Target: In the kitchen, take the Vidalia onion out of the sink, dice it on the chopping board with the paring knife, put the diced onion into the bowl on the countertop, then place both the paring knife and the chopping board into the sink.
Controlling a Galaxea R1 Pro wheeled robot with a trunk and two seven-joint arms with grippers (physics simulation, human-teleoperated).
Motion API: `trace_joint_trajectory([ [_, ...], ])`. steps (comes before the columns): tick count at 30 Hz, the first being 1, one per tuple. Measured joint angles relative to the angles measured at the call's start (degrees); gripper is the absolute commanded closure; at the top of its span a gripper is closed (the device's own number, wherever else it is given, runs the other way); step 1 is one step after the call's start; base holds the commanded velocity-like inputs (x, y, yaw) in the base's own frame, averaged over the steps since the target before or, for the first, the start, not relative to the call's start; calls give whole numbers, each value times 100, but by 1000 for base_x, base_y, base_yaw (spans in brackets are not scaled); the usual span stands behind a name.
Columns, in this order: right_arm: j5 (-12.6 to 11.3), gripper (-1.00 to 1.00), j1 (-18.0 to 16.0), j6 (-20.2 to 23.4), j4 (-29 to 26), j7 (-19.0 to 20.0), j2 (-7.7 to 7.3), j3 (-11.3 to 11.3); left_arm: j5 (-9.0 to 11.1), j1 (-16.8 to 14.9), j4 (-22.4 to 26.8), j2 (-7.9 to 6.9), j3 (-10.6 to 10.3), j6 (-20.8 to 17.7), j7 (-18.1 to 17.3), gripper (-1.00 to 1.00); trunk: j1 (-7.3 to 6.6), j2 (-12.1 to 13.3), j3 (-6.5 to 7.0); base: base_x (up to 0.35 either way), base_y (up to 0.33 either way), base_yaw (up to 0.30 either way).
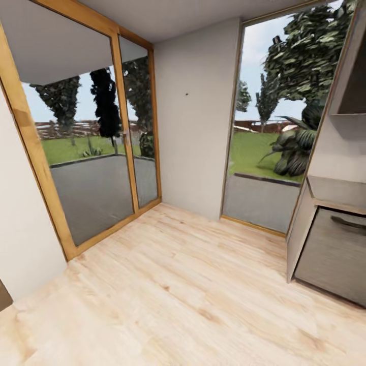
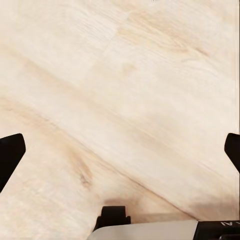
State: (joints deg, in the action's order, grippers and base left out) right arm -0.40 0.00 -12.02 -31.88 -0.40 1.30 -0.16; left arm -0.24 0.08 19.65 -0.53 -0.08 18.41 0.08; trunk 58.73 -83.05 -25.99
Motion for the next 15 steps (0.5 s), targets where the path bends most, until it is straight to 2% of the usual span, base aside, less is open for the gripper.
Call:
trace_joint_trajectory([
  [15,-118,-100,0,1,0,0,0,-1,0,0,-8,-1,0,0,0,-100,0,0,0,0,-319,-271],
])
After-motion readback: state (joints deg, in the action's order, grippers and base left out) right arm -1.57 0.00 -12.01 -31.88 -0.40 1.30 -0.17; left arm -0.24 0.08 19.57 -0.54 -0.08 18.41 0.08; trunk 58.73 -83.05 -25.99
